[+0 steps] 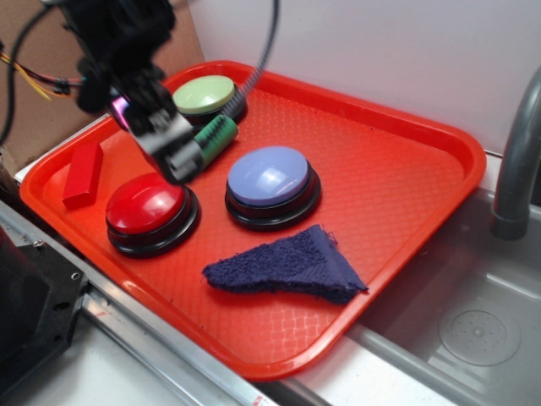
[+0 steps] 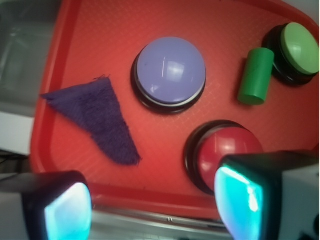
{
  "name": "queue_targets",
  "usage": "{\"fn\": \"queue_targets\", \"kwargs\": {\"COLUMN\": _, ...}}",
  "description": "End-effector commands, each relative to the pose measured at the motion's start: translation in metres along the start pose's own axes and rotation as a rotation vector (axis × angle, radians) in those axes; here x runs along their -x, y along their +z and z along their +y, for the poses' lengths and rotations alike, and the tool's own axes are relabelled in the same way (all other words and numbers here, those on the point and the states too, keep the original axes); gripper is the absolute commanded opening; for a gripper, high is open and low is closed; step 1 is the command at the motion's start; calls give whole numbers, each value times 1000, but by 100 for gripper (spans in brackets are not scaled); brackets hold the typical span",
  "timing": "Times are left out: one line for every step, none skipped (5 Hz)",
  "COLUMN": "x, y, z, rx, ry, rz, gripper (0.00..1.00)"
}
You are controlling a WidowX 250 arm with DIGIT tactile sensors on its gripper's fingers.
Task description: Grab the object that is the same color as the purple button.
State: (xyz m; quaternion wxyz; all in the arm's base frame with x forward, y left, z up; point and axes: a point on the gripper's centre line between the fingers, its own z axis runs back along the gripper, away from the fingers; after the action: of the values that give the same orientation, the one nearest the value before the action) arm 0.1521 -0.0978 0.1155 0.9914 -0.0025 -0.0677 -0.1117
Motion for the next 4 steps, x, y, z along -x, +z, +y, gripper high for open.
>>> {"fn": "queue_targets", "kwargs": {"x": -10, "y": -45, "z": -22, "rx": -38, "ry": -19, "rz": 2, "gripper": 100}}
{"fn": "queue_targets", "kwargs": {"x": -10, "y": -65, "z": -27, "rx": -70, "ry": -26, "rz": 31, "gripper": 100}}
{"fn": "queue_targets", "kwargs": {"x": -9, "y": -83, "z": -31, "rx": -85, "ry": -37, "rz": 48, "gripper": 100}}
{"fn": "queue_targets", "kwargs": {"x": -8, "y": -96, "z": -32, "rx": -68, "ry": -38, "rz": 65, "gripper": 100}}
